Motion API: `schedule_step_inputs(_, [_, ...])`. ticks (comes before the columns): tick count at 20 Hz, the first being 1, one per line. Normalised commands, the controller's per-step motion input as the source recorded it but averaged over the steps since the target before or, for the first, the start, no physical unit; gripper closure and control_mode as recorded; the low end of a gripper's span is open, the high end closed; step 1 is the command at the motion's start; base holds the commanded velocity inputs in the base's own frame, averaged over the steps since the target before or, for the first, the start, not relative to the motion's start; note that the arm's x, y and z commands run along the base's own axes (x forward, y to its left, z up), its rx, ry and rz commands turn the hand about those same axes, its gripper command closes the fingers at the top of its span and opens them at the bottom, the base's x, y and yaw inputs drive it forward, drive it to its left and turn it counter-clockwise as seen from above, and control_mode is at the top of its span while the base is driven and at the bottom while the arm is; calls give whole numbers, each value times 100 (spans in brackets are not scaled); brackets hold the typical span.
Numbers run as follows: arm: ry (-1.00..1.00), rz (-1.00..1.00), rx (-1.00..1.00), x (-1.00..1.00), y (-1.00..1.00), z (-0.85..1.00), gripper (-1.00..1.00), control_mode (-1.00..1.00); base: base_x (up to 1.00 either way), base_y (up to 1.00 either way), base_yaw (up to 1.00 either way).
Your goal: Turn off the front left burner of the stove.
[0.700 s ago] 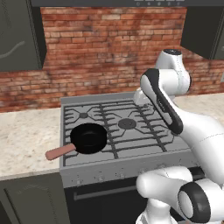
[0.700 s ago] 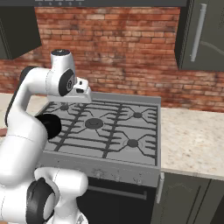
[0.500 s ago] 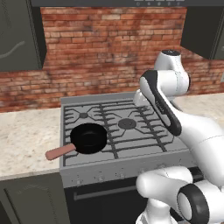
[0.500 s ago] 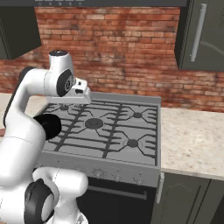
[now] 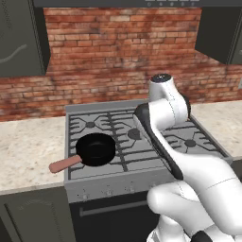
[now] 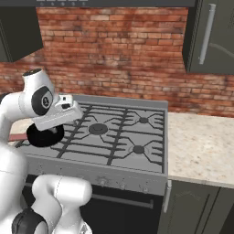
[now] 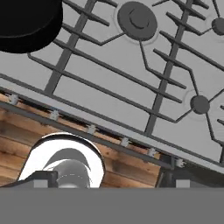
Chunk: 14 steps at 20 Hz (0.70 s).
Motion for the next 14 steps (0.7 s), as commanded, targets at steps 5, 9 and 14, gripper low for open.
schedule_step_inputs(5, [14,43,-28,-43,29,-9,-100,-100,0,0,0])
schedule_step_inputs(9, [25,50,-26,-34,40,0,-100,-100,0,0,0])
schedule_step_inputs(14, [16,47,-36,-56,77,-7,-100,-100,0,0,0])
